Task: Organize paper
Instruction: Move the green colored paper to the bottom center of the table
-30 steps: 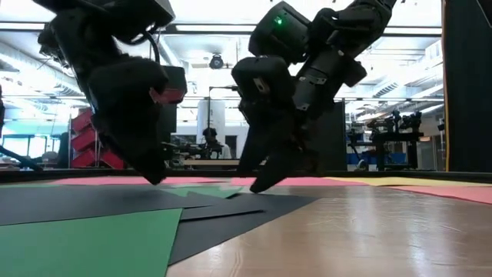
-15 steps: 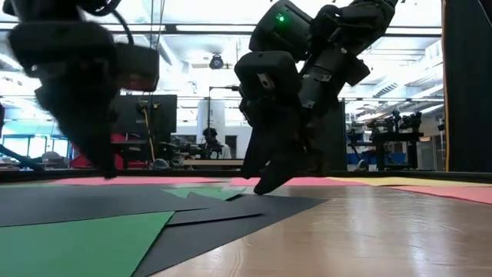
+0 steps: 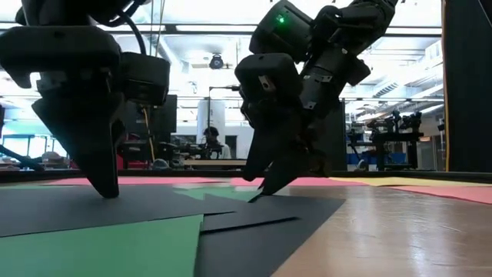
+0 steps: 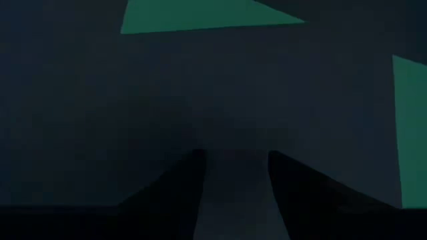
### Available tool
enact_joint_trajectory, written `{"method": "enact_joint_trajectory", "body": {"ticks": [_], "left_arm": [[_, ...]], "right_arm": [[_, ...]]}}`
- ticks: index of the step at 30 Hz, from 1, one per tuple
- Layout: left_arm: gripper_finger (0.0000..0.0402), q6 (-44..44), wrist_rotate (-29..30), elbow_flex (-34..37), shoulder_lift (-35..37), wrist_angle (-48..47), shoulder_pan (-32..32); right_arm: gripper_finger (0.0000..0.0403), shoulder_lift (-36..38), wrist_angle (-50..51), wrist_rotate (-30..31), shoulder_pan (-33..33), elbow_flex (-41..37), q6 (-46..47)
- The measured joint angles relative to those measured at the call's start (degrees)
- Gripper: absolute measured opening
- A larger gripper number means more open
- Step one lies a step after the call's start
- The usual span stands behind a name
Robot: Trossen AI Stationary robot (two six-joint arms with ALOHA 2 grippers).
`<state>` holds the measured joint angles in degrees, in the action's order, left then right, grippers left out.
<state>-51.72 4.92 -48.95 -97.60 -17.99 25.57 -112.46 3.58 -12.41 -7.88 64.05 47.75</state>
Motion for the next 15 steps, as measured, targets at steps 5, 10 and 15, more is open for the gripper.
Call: {"method": "enact_joint_trajectory", "body": {"ticks": [5,10,15], "left_arm": [[0.0156,1.1,0.1,-0.2,-0.1,0.7,-1.1],[0.0156,3.5,0.4,0.0,-0.2,2.8,-2.7],[0.0156,4.7,0.7,-0.1,-0.2,3.7,-3.4]], "right_arm": [[0.0153,0.0,0.0,-1.2,0.0,0.0,0.1],[0.0149,0.0,-0.5,-1.6,0.0,0.0,0.2],[0.015,0.0,-0.8,-1.6,0.1,0.0,-0.3]]}}
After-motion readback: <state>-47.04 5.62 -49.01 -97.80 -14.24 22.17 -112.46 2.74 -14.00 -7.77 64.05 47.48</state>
